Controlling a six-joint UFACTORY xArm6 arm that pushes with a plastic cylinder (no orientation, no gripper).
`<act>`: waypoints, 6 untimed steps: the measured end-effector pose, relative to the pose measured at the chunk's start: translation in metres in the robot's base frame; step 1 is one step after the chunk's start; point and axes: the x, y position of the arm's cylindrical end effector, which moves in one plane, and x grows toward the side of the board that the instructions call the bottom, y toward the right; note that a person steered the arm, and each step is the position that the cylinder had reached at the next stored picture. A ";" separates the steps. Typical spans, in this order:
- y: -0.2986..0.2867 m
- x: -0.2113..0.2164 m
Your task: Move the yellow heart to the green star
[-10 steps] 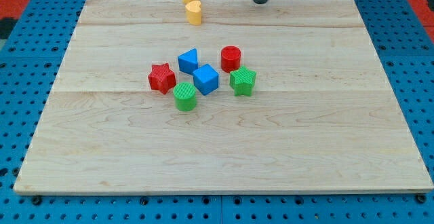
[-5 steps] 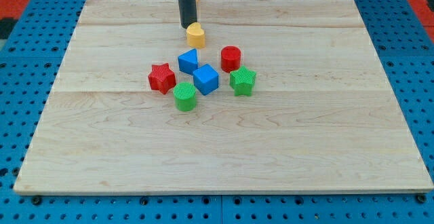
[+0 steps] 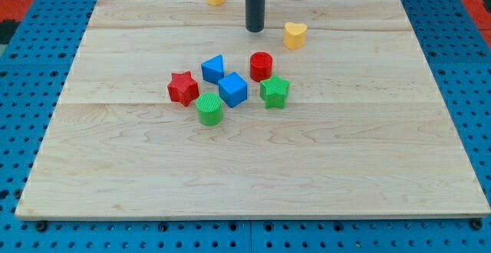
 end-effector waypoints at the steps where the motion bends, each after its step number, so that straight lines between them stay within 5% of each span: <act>1: 0.055 0.028; 2: 0.062 0.081; 4: 0.080 -0.006; 6: 0.078 0.118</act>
